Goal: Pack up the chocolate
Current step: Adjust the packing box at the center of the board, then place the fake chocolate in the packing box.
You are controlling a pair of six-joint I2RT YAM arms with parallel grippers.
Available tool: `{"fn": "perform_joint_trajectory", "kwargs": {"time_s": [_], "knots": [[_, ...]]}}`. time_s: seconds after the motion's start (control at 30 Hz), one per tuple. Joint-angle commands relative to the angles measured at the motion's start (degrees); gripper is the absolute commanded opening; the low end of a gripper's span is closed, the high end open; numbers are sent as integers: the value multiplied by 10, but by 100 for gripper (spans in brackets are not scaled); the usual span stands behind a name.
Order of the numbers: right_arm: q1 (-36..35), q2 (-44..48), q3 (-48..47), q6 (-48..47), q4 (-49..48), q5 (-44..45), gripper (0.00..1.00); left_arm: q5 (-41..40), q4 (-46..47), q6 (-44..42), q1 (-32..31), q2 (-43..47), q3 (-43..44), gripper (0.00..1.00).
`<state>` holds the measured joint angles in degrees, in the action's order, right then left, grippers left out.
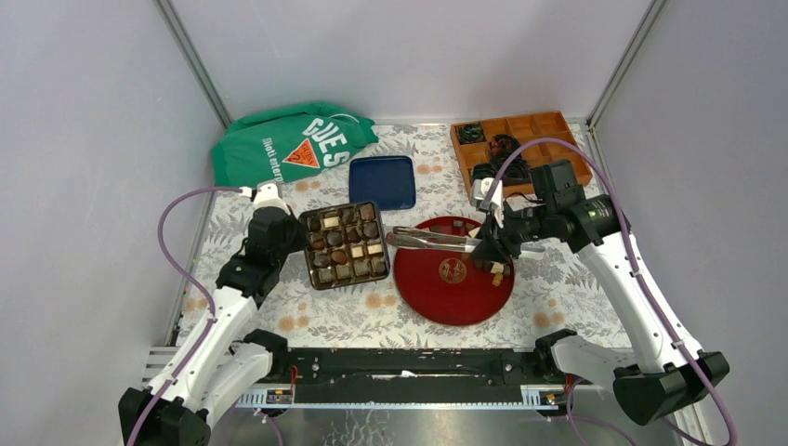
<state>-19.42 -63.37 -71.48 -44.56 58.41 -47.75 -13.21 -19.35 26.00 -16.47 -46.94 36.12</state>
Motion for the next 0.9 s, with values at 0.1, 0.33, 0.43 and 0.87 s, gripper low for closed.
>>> {"fn": "perform_joint_trajectory", "kwargs": {"time_s": [0.1, 0.33, 0.43, 0.87], "knots": [[-65, -15, -45, -51, 24, -3, 0, -10, 91, 9, -6, 24, -7, 0], [-118, -55, -68, -81, 38, 24, 0, -8, 135, -19, -14, 75, -33, 0], [-142, -65, -66, -84, 31, 49, 0, -8, 149, -31, -15, 90, -41, 0], [-212, -112, -55, -33, -37, 176, 0, -23, 37, 30, -15, -22, 18, 0]]}}
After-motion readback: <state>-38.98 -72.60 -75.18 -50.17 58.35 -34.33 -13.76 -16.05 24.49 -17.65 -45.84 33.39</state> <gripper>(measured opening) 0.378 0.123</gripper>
